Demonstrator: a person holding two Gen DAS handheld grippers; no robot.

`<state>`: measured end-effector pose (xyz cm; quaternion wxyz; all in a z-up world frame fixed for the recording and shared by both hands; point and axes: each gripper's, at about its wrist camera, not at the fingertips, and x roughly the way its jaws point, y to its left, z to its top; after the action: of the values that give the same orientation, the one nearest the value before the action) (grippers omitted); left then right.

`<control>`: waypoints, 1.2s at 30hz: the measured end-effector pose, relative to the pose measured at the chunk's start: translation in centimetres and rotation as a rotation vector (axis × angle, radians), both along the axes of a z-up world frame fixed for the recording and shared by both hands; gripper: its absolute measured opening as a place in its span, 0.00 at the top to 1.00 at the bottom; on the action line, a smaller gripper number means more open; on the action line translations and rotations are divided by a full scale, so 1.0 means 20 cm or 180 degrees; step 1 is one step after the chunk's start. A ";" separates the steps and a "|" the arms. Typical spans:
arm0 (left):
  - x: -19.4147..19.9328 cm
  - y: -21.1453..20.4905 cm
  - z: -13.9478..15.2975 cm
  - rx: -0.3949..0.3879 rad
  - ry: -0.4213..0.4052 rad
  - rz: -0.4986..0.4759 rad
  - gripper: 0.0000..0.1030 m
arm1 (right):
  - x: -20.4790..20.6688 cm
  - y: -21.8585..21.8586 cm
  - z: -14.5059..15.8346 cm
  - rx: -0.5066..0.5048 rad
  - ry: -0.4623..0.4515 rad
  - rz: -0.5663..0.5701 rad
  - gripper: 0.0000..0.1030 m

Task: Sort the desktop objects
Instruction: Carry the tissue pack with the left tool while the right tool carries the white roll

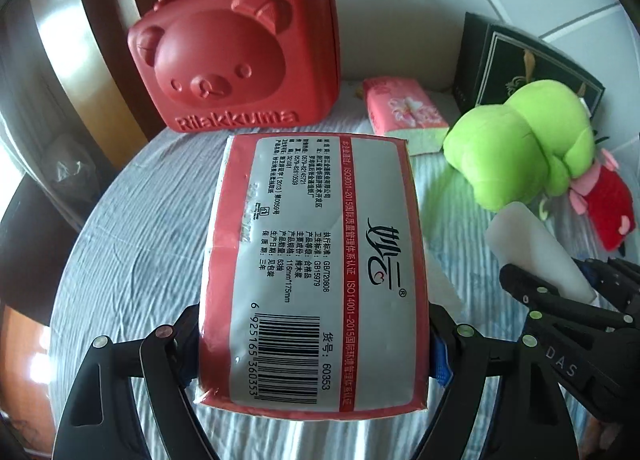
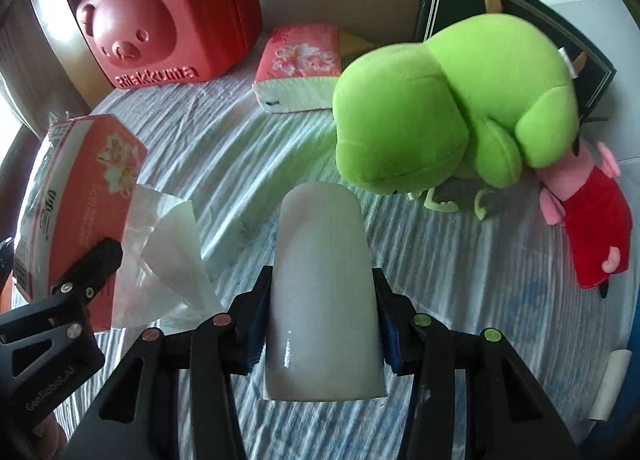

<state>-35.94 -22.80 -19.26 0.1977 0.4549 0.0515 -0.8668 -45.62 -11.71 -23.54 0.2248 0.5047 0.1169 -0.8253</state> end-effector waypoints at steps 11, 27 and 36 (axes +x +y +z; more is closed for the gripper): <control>0.47 0.30 0.50 -0.0180 0.0549 -0.0155 0.19 | 0.51 0.37 0.66 -0.0362 0.0686 -0.0065 0.56; 0.93 0.77 0.82 -0.0286 0.0947 -0.0331 0.19 | 1.14 0.85 1.14 -0.0613 0.1240 0.0028 0.56; 1.02 0.95 0.91 -0.0204 0.1139 -0.0809 0.19 | 1.35 1.05 1.27 -0.0476 0.1444 -0.0467 0.56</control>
<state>-15.52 -3.84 -1.05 0.0890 0.2901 0.0004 -0.9528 -18.64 9.32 1.78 0.1689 0.2957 0.0660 -0.9379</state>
